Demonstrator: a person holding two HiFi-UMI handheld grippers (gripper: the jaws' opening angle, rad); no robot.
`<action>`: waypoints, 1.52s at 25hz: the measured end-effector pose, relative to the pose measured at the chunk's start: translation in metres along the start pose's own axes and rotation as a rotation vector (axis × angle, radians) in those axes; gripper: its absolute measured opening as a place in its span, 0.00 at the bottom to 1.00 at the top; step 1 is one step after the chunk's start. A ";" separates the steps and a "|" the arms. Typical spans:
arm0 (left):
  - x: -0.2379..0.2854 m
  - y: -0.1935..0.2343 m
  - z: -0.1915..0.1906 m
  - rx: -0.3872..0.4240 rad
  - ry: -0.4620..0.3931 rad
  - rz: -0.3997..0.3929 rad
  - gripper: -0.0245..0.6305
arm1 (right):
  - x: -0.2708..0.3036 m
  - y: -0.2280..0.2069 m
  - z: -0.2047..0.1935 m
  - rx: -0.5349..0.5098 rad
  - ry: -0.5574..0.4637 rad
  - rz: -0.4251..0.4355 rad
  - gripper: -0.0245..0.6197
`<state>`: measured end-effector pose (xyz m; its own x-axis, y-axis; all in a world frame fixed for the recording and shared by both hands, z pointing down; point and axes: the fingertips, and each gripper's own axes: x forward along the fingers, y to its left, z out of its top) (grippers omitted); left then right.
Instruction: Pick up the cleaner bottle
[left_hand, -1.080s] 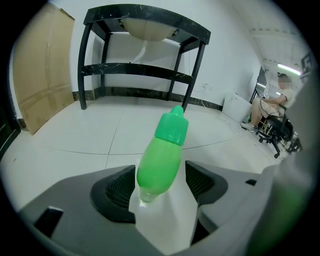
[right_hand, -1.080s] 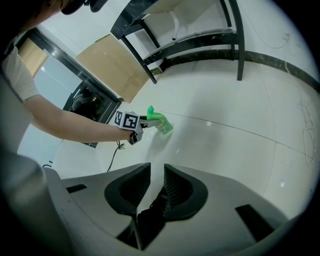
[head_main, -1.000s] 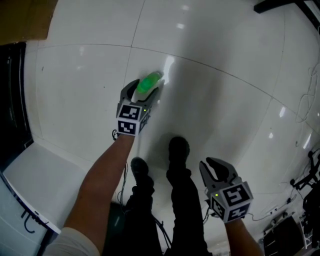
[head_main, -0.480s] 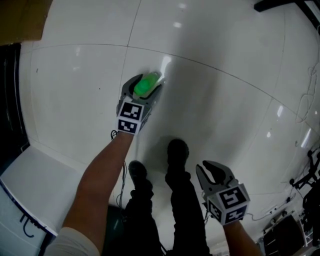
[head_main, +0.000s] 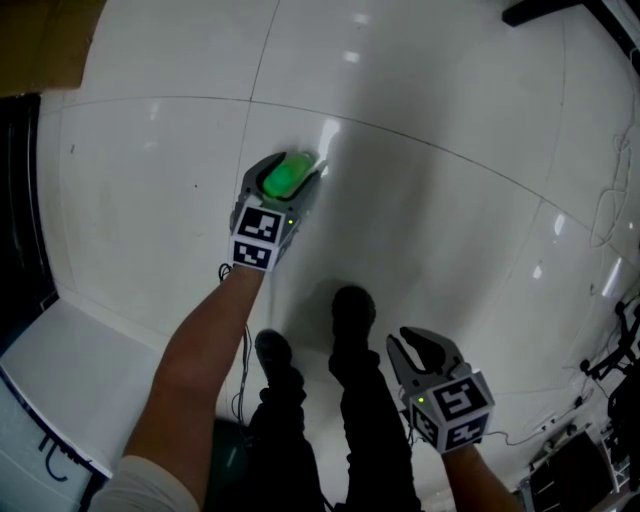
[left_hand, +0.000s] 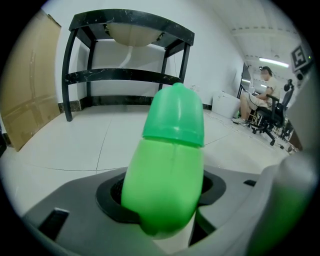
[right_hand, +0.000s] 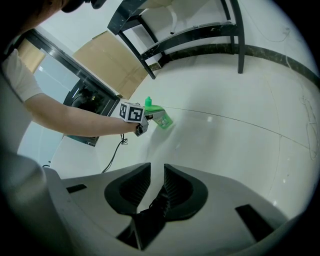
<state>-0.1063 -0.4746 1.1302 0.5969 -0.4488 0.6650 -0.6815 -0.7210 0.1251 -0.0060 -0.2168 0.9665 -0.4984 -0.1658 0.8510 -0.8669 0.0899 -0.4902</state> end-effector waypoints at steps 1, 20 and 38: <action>0.000 0.002 0.000 -0.002 0.000 0.005 0.45 | 0.000 0.001 0.001 0.004 -0.005 0.003 0.18; -0.037 0.009 0.066 -0.118 -0.130 0.027 0.29 | -0.005 0.000 0.002 -0.011 -0.046 0.004 0.18; -0.189 -0.029 0.245 -0.038 -0.256 0.011 0.29 | -0.112 0.075 0.060 -0.059 -0.156 0.049 0.18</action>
<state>-0.0954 -0.4988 0.8207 0.6735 -0.5790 0.4595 -0.7012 -0.6971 0.1494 -0.0150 -0.2502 0.8232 -0.5370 -0.3100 0.7845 -0.8428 0.1584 -0.5143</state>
